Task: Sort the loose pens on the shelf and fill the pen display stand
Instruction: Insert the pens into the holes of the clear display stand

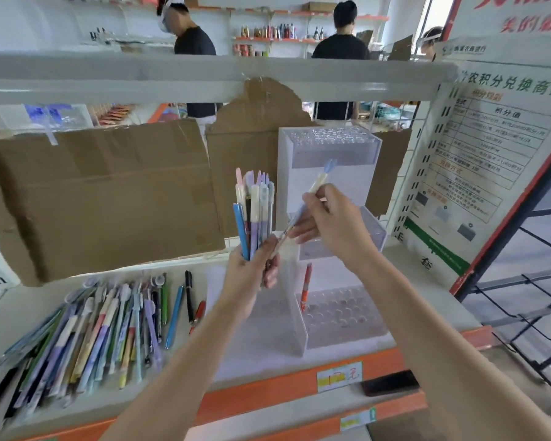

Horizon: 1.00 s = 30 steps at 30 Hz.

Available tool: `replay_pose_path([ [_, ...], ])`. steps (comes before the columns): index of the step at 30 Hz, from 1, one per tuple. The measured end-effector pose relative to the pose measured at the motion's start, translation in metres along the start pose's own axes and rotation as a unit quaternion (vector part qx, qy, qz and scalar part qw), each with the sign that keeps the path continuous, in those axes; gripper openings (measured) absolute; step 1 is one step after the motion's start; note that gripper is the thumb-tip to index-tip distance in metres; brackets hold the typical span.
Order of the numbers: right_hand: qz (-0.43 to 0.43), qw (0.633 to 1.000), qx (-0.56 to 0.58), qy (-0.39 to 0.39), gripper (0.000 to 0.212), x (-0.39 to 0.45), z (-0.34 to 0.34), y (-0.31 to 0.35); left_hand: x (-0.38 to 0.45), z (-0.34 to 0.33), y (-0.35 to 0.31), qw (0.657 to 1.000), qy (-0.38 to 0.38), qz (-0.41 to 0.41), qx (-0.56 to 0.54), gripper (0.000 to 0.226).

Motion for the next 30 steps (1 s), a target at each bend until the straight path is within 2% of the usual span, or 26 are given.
replay_pose_path([
  [4,0.033,0.999,-0.039,-0.001,0.014,0.028,0.002,0.029,0.023,-0.004,-0.029,0.998,-0.003,-0.047,0.029,0.016],
  [7,0.066,0.996,-0.051,0.007,0.004,0.046,0.005,0.052,0.036,-0.011,-0.054,0.998,0.004,-0.064,0.028,0.014],
  [10,0.104,0.993,-0.056,0.007,0.012,0.062,0.004,0.078,0.051,-0.024,-0.084,0.997,0.011,-0.073,0.01,0.014],
  [14,0.135,0.99,-0.037,0.0,0.009,0.079,-0.002,0.103,0.065,-0.04,-0.113,0.995,0.013,-0.099,0.004,0.008],
  [19,0.175,0.977,-0.073,-0.098,0.007,0.107,0.018,0.121,0.076,-0.024,-0.116,0.994,-0.059,-0.095,-0.017,0.006],
  [21,0.183,0.971,-0.107,-0.113,0.006,0.118,0.019,0.122,0.077,-0.014,-0.109,0.993,-0.073,-0.09,-0.016,0.009],
  [25,0.168,0.964,-0.177,-0.105,0.007,0.137,0.003,0.115,0.078,-0.008,-0.103,0.994,-0.065,-0.087,-0.01,0.01],
  [30,0.153,0.945,-0.285,-0.046,0.011,0.15,-0.02,0.093,0.079,-0.003,-0.108,0.993,-0.048,-0.102,-0.015,0.009],
])
Point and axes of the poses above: each hand's wrist, its own x-axis towards the middle knuckle, its own z-axis out of the back of the hand, y = z × x, the point moved 9 cm from there along x, towards the middle knuckle, and after that the axes turned 8 degrees about -y, right-handed, at the moved point
